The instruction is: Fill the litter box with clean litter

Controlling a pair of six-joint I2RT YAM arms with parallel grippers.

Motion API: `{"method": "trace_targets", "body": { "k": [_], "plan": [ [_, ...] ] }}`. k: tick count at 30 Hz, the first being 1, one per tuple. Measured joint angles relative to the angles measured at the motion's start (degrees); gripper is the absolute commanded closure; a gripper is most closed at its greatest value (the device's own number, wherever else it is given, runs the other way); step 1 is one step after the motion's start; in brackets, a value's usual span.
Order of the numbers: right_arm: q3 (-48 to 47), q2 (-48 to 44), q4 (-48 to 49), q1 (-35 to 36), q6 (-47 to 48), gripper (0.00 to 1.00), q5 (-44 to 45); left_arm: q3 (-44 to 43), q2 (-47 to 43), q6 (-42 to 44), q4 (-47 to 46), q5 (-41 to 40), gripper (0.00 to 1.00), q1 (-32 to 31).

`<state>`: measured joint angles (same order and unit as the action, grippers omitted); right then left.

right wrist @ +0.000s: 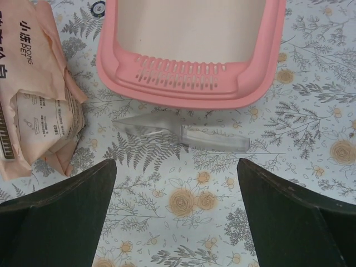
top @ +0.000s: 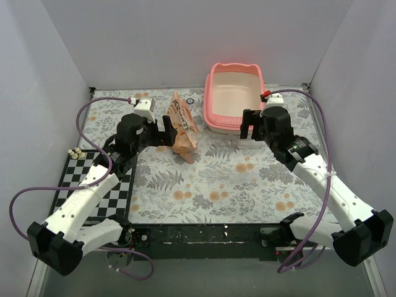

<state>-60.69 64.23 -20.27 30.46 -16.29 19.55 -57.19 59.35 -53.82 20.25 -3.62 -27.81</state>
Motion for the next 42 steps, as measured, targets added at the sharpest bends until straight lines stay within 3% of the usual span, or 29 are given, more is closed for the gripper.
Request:
{"method": "trace_targets", "body": {
  "k": [8,13,19,28,42],
  "plan": [
    [-10.6,2.9,-10.3,0.0,1.7,0.02,3.1,-3.8,3.8,-0.9,3.3,0.2,0.02,0.0],
    [-12.3,3.1,-12.7,0.0,3.5,0.05,-1.5,-9.4,8.0,-2.2,5.4,-0.1,0.02,0.0],
    [-13.2,5.0,-15.0,0.7,6.2,0.08,-10.1,-25.4,19.1,-3.7,9.7,-2.2,0.02,0.0],
    [-14.3,7.5,-17.1,3.8,8.5,0.08,-12.5,-53.0,41.9,-7.2,23.1,-6.1,0.02,0.0],
    [-12.5,6.0,-16.8,4.8,7.9,0.08,-15.4,-55.2,54.7,-7.4,29.0,-8.2,0.03,4.3]
  ]
}}
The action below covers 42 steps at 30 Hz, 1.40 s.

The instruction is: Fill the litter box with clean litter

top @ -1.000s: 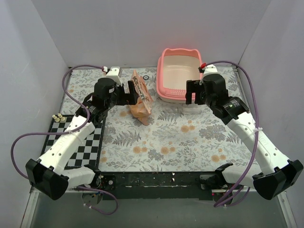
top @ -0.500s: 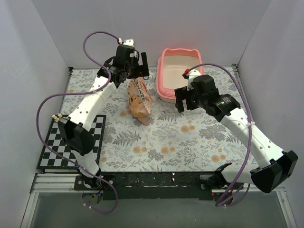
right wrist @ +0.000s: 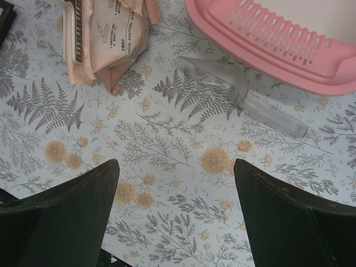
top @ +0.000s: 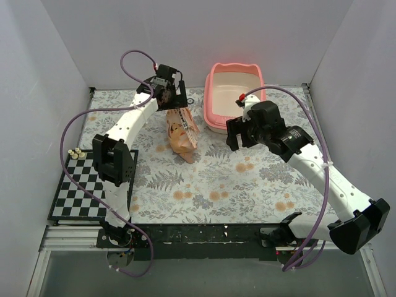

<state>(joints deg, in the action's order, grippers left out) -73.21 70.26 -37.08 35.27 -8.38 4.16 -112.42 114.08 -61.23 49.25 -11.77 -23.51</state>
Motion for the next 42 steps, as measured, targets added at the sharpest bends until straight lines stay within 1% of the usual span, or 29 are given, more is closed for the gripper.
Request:
{"method": "trace_targets", "body": {
  "k": [5,10,12,14,16,18,20,21,26,30,35,38,42],
  "plan": [
    [2.3,-0.6,0.7,0.1,-0.6,0.09,-1.5,-3.5,2.8,-0.7,-0.2,0.1,0.06,1.5],
    [5.2,-1.0,1.4,0.5,-1.4,0.09,-2.5,-8.7,6.8,-1.7,-0.4,0.5,0.17,1.7],
    [6.3,-1.1,1.5,0.6,-1.8,0.09,-2.8,-9.4,8.1,-2.2,-0.4,1.1,0.23,1.7],
    [6.6,-1.1,1.4,0.8,-2.0,0.09,-2.9,-9.5,9.0,-2.8,-0.4,1.6,0.33,1.7],
    [6.6,-1.2,1.6,0.8,-2.1,0.10,-2.9,-9.5,9.9,-3.0,-0.4,1.9,0.51,1.7],
    [6.6,-1.5,1.6,0.8,-2.2,0.10,-3.0,-9.5,10.8,-3.2,-0.2,1.9,0.73,1.7],
    [6.6,-1.8,1.6,0.8,-2.2,0.10,-3.0,-9.5,11.1,-3.5,0.0,1.8,0.92,1.7],
    [6.7,-2.0,1.7,0.8,-2.3,0.11,-3.0,-9.5,11.2,-3.6,0.1,1.9,1.00,1.8],
    [6.7,-2.2,1.6,0.9,-2.4,0.12,-4.7,-8.5,10.8,-4.0,0.5,0.9,1.00,1.9],
    [6.7,-2.2,1.6,1.1,-1.9,0.13,-6.0,-3.3,7.3,-5.4,-1.7,-0.7,1.00,1.9],
    [4.7,-0.2,0.3,2.4,0.5,0.14,-8.3,3.3,1.5,-9.7,-1.6,-2.7,1.00,2.1],
    [2.3,2.2,-0.7,4.2,3.3,0.15,-9.5,7.7,-2.8,-13.0,0.1,-3.7,1.00,2.2],
    [-1.0,4.7,-2.4,7.2,7.5,0.16,-10.4,10.8,-7.9,-18.2,7.3,-5.1,1.00,1.5]
  ]
}}
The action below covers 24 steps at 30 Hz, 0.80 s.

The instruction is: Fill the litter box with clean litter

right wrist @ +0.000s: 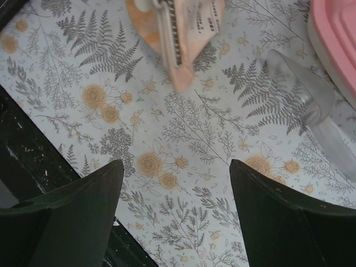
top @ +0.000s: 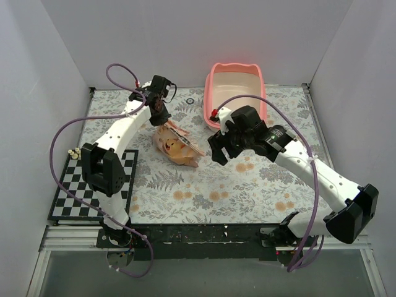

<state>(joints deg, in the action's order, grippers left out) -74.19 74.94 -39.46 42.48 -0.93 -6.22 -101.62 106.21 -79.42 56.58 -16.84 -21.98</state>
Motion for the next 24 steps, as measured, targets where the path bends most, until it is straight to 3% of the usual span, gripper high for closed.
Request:
{"method": "trace_targets", "body": {
  "k": [5,11,16,21,24],
  "plan": [
    [-3.6,1.9,-1.7,6.0,5.5,0.16,-0.2,4.0,-5.6,-3.6,4.8,-0.6,1.00,-3.3],
    [-8.4,5.9,-3.0,14.8,12.3,0.16,2.0,13.9,-16.5,-5.7,5.7,4.9,1.00,-7.0],
    [-7.3,7.0,-2.9,16.3,16.6,0.16,2.9,18.8,-22.6,-5.9,6.8,8.6,1.00,-7.8],
    [-2.9,5.8,-0.6,16.5,19.6,0.16,2.9,20.5,-25.0,-3.7,7.2,8.8,0.66,-7.8],
    [-0.1,4.5,1.1,16.5,21.7,0.15,3.1,20.5,-26.5,-2.6,5.0,9.2,0.31,-7.7]
  ]
}}
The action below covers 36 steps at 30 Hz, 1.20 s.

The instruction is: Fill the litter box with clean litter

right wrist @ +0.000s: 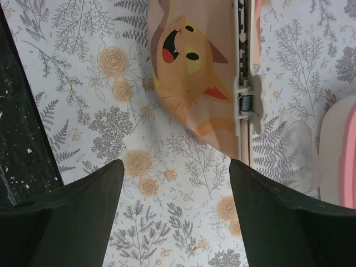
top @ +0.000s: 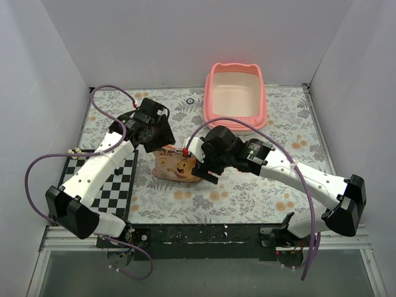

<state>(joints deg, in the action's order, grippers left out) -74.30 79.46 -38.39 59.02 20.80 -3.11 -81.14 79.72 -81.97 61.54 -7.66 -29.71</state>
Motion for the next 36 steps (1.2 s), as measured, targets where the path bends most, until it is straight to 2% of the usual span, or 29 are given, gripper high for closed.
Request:
{"method": "trace_targets", "body": {
  "k": [2,14,21,24,31,36],
  "plan": [
    [1.2,-0.7,1.4,0.0,1.4,0.15,0.2,0.0,-1.0,1.2,-1.6,0.4,0.21,0.0],
    [3.9,-1.9,9.2,-0.2,10.3,0.14,1.4,-0.5,-5.8,6.4,-4.8,0.0,0.13,0.0],
    [1.0,4.3,10.1,-2.9,13.0,0.16,0.1,-0.9,-7.9,9.4,-5.1,-3.1,0.09,0.0],
    [0.2,6.1,10.4,-4.0,13.6,0.17,-0.2,-1.0,-8.5,10.4,-5.4,-3.9,0.02,0.0],
    [-0.4,7.6,11.4,-5.9,13.7,0.28,-2.3,-1.0,-10.0,12.3,-7.3,-4.5,0.02,0.0],
    [-0.4,8.2,11.6,-6.4,12.7,0.53,-4.1,0.2,-10.9,12.9,-8.6,-5.2,0.02,0.0]
  ]
}}
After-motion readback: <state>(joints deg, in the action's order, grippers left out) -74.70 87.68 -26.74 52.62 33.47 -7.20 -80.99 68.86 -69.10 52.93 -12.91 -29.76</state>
